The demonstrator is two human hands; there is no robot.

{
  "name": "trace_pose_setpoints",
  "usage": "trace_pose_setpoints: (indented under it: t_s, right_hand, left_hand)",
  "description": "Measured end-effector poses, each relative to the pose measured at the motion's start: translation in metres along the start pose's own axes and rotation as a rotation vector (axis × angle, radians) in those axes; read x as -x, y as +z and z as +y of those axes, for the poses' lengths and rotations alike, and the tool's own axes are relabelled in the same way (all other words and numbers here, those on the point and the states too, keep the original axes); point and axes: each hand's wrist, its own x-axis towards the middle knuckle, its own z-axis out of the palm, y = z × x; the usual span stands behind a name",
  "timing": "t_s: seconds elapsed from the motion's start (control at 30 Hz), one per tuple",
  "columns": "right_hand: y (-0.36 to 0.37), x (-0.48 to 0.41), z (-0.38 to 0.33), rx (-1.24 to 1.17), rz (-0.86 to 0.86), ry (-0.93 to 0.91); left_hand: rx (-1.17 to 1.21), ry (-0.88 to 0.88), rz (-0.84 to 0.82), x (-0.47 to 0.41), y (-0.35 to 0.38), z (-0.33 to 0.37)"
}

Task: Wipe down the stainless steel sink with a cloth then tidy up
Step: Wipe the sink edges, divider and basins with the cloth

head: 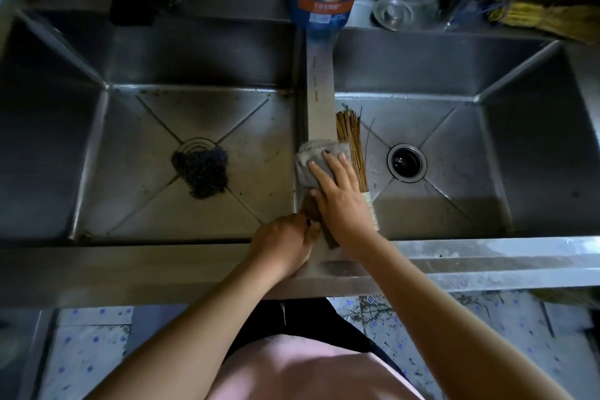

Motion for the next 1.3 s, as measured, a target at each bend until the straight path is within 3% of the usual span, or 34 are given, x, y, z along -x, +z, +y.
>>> trace_pose_setpoints:
  t_s: [0.37,0.7,1.17,1.3]
  right_hand:
    - [-0.008,-0.049,-0.002,-0.030,-0.005,0.083]
    - [-0.003,0.001,-0.004,-0.003,-0.008,0.050]
    - [-0.022,-0.073,0.004,-0.113,-0.010,0.079]
    - [-0.025,-0.072,0.004,-0.191,0.096,0.104]
  left_hand:
    - [0.079,0.047,-0.065,-0.004,0.002,-0.006]
    - [0.012,-0.006,-0.068,-0.001,-0.003,0.000]
    - [0.047,-0.021,-0.071,0.002,-0.006,0.003]
    - [0.327,-0.113,-0.197,-0.010,-0.005,-0.003]
